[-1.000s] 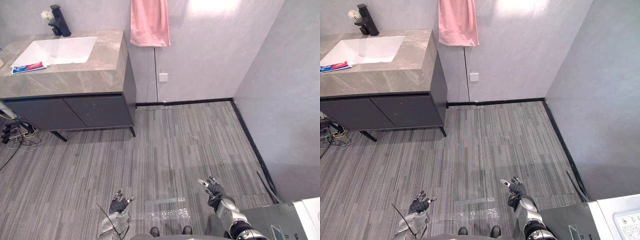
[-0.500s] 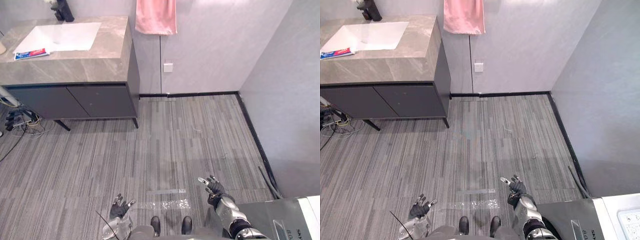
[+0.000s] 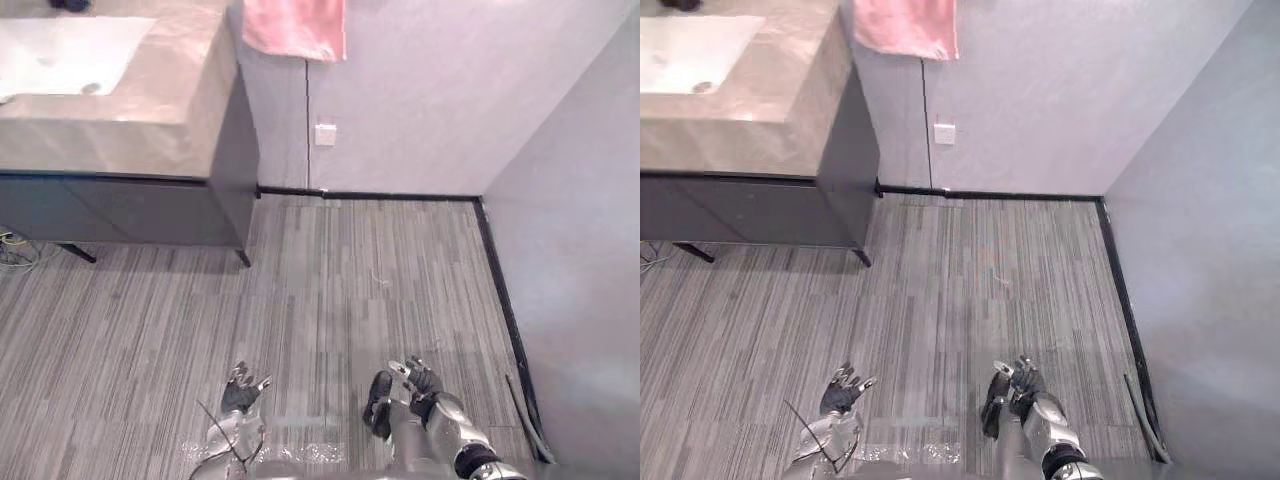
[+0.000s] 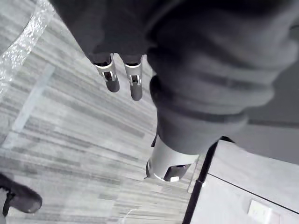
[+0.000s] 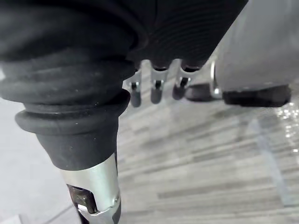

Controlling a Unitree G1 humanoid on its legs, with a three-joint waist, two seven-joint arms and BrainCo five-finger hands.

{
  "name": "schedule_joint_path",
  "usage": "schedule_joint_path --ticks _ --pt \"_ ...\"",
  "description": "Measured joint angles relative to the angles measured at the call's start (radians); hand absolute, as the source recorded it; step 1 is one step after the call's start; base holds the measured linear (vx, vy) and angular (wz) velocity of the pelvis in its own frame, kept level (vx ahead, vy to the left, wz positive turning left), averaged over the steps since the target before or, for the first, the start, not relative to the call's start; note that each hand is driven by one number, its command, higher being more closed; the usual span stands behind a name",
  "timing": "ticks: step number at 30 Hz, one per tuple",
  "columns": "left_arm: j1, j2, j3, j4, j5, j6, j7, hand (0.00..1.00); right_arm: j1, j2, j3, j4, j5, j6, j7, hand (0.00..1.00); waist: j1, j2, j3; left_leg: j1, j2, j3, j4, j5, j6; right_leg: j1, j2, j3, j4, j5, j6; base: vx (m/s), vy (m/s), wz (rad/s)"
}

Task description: Organize washtable

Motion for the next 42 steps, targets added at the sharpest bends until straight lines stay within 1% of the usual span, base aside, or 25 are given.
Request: schedule_joint_path --ticks 1,2,3,4,6,8,9,11,12,13,14,16,20,23,24,25,26,27,29,31,33,35,37,39,42 --pt "0.004 -0.013 0.016 0.001 -0.020 0.005 -0.003 0.00 -0.005 0.000 0.007 -0.001 0.000 0.001 0.000 0.00 0.007 0.002 0.000 -0.047 0.006 -0.001 0.110 0.080 0.023 0.019 0.020 0.005 -0.012 -0.015 -0.009 0.88 -0.413 -0.92" --pt "0.017 -0.044 0.046 0.002 -0.050 0.007 -0.004 0.00 -0.010 0.003 0.034 -0.005 0.001 0.001 -0.001 0.00 0.038 0.015 -0.001 -0.124 0.028 -0.014 0.327 0.251 0.040 0.101 0.065 0.036 -0.085 -0.028 -0.018 0.63 -0.236 -0.95" --pt "0.023 -0.056 0.063 0.002 -0.081 0.006 -0.004 0.00 -0.015 0.000 0.048 -0.002 0.002 0.000 -0.001 0.00 0.052 0.025 0.002 -0.173 0.049 -0.009 0.482 0.229 0.060 0.172 0.109 0.067 -0.131 -0.032 -0.024 0.75 -0.237 -1.20" --pt "0.028 -0.054 0.082 0.006 -0.110 0.007 -0.003 0.00 -0.026 0.007 0.060 0.010 0.003 -0.002 -0.002 0.00 0.071 0.023 0.008 -0.224 0.075 0.017 0.631 0.174 0.103 0.268 0.144 0.109 -0.177 -0.042 -0.038 0.69 -0.183 -0.92" --pt "0.028 -0.051 0.111 0.001 -0.143 0.006 0.000 0.00 -0.040 0.015 0.069 0.030 0.005 -0.005 -0.005 0.00 0.086 0.003 0.018 -0.290 0.082 0.054 0.706 0.138 0.143 0.377 0.151 0.147 -0.214 -0.051 -0.052 0.70 -0.119 -0.69" --pt "0.038 -0.049 0.113 -0.018 -0.179 0.002 0.009 0.00 -0.060 0.020 0.076 0.033 0.014 -0.008 -0.012 0.00 0.104 -0.016 0.018 -0.399 0.072 0.092 0.636 0.100 0.126 0.463 0.133 0.195 -0.237 -0.060 -0.052 0.63 0.021 -0.66" --pt "0.049 -0.049 0.114 -0.036 -0.186 0.002 0.015 0.00 -0.073 0.026 0.083 0.033 0.014 -0.012 -0.019 0.00 0.106 -0.029 0.021 -0.443 0.059 0.102 0.563 0.094 0.117 0.490 0.111 0.208 -0.242 -0.082 -0.028 0.40 0.096 -0.67" --pt "0.054 -0.050 0.122 -0.046 -0.192 0.001 0.017 0.00 -0.080 0.028 0.088 0.026 0.031 -0.028 -0.024 0.00 0.119 -0.039 0.027 -0.507 0.007 0.113 0.256 0.098 0.097 0.558 0.052 0.217 -0.246 -0.188 0.075 0.56 0.241 -0.69" --pt "0.056 -0.050 0.122 -0.046 -0.195 0.002 0.017 0.00 -0.074 0.024 0.089 0.025 0.031 -0.027 -0.024 0.00 0.119 -0.034 0.024 -0.502 -0.009 0.108 0.138 0.115 0.084 0.574 0.044 0.212 -0.247 -0.214 0.100 0.65 0.374 -0.29" --pt "0.063 -0.054 0.121 -0.043 -0.201 0.003 0.016 0.00 -0.055 0.011 0.085 0.025 0.031 -0.026 -0.025 0.00 0.118 0.003 0.013 -0.473 -0.051 0.061 -0.093 0.292 0.066 0.610 0.044 0.214 -0.245 -0.253 0.139 0.50 0.313 0.11" --pt "0.045 -0.028 0.131 -0.040 -0.202 0.001 0.016 0.00 -0.049 0.030 0.082 0.026 0.031 -0.018 -0.028 0.00 0.116 -0.069 0.015 -0.435 -0.113 0.072 -0.143 0.298 0.089 0.617 -0.011 0.203 -0.239 -0.259 0.144 0.47 0.276 0.29" --pt "0.030 -0.006 0.150 -0.043 -0.203 -0.005 0.017 0.00 -0.059 0.039 0.087 0.007 0.030 -0.021 -0.023 0.00 0.123 -0.092 0.011 -0.431 -0.147 0.064 -0.145 0.291 0.109 0.605 -0.011 0.201 -0.239 -0.205 0.115 0.35 0.147 0.39" --pt "0.038 0.009 0.188 -0.041 -0.201 -0.006 0.018 0.00 -0.104 0.044 0.089 -0.005 0.030 -0.024 -0.021 0.00 0.155 -0.084 0.012 -0.395 -0.148 0.075 -0.039 0.256 0.136 0.621 -0.037 0.214 -0.164 -0.099 0.126 0.28 0.138 -0.15" --pt "0.076 0.002 0.172 -0.040 -0.194 -0.002 0.014 0.00 -0.082 0.042 0.068 -0.004 0.030 -0.032 -0.022 0.00 0.142 -0.066 -0.010 -0.325 -0.168 0.052 -0.072 0.151 0.137 0.536 -0.068 0.246 0.076 -0.097 0.134 0.16 0.181 -0.02" --pt "0.079 0.008 0.167 -0.035 -0.173 0.005 0.011 0.00 -0.058 0.044 0.042 0.005 0.030 -0.030 -0.024 0.00 0.139 -0.088 -0.005 -0.298 -0.196 0.055 -0.085 0.113 0.151 0.466 -0.113 0.250 0.250 -0.089 0.130 0.18 0.163 0.23" --pt "0.089 0.017 0.166 -0.034 -0.149 0.012 0.011 0.00 -0.034 0.051 0.027 0.022 0.030 -0.025 -0.026 0.00 0.126 -0.111 -0.005 -0.269 -0.232 0.053 -0.091 0.092 0.176 0.401 -0.158 0.251 0.410 -0.011 0.112 0.18 0.168 0.31" --pt "0.095 0.020 0.165 -0.033 -0.139 0.015 0.011 0.00 -0.025 0.052 0.026 0.028 0.032 -0.022 -0.027 0.00 0.116 -0.109 -0.004 -0.253 -0.236 0.050 -0.093 0.086 0.184 0.387 -0.166 0.252 0.451 0.051 0.112 0.23 0.169 0.36" --pt "0.109 0.025 0.162 -0.037 -0.128 0.017 0.011 0.00 -0.007 0.050 0.026 0.028 0.033 -0.021 -0.027 0.00 0.099 -0.088 0.001 -0.211 -0.231 0.046 -0.107 0.078 0.198 0.355 -0.172 0.254 0.536 0.135 0.097 0.20 0.155 0.17" --pt "0.125 0.049 0.157 -0.068 -0.119 0.019 0.013 0.00 0.036 0.092 0.040 -0.044 0.032 -0.021 -0.023 0.00 0.093 -0.090 -0.003 -0.125 -0.230 0.027 -0.176 0.072 0.206 0.245 -0.165 0.218 0.694 -0.035 0.047 0.26 0.193 0.14" --pt "0.131 0.049 0.145 -0.135 -0.112 0.019 0.009 0.00 0.077 0.109 0.045 -0.137 0.027 -0.023 -0.016 0.00 0.084 -0.089 -0.006 -0.098 -0.229 -0.004 -0.207 0.074 0.202 0.194 -0.144 0.149 0.612 -0.138 0.050 0.23 0.100 0.58" --pt "0.129 0.035 0.144 -0.175 -0.099 0.016 -0.006 0.00 0.098 0.111 0.045 -0.172 0.014 -0.025 -0.006 0.00 0.072 -0.092 -0.014 -0.079 -0.237 -0.029 -0.230 0.075 0.198 0.203 -0.102 0.089 0.364 -0.180 0.065 0.21 0.009 0.73" --pt "0.133 0.022 0.149 -0.202 -0.082 0.015 -0.008 0.00 0.118 0.112 0.039 -0.172 0.009 -0.025 -0.004 0.00 0.070 -0.111 -0.047 -0.067 -0.263 -0.054 -0.234 0.066 0.178 0.243 -0.036 0.098 -0.006 -0.131 0.083 0.27 -0.072 0.66" --pt "0.133 0.015 0.147 -0.245 -0.050 0.012 -0.008 0.00 0.123 0.113 0.044 -0.175 0.010 -0.025 -0.004 0.00 0.074 -0.140 -0.070 -0.065 -0.295 -0.077 -0.216 0.049 0.151 0.254 -0.025 0.111 -0.113 -0.035 0.069 0.35 -0.172 0.64" --pt "0.131 -0.011 0.147 -0.264 -0.044 0.011 -0.005 0.00 0.116 0.111 0.049 -0.206 0.011 -0.025 -0.004 0.00 0.095 -0.118 -0.092 -0.083 -0.277 -0.089 -0.167 0.028 0.121 0.289 0.000 0.100 -0.161 -0.046 0.067 0.34 -0.195 0.22" --pt "0.137 -0.060 0.139 -0.295 -0.045 0.008 -0.004 0.00 0.114 0.107 0.070 -0.293 0.029 -0.031 -0.005 0.00 0.095 -0.069 -0.093 -0.085 -0.241 -0.111 -0.118 -0.003 0.086 0.354 0.047 0.073 -0.236 -0.050 0.057 0.22 -0.128 0.13"
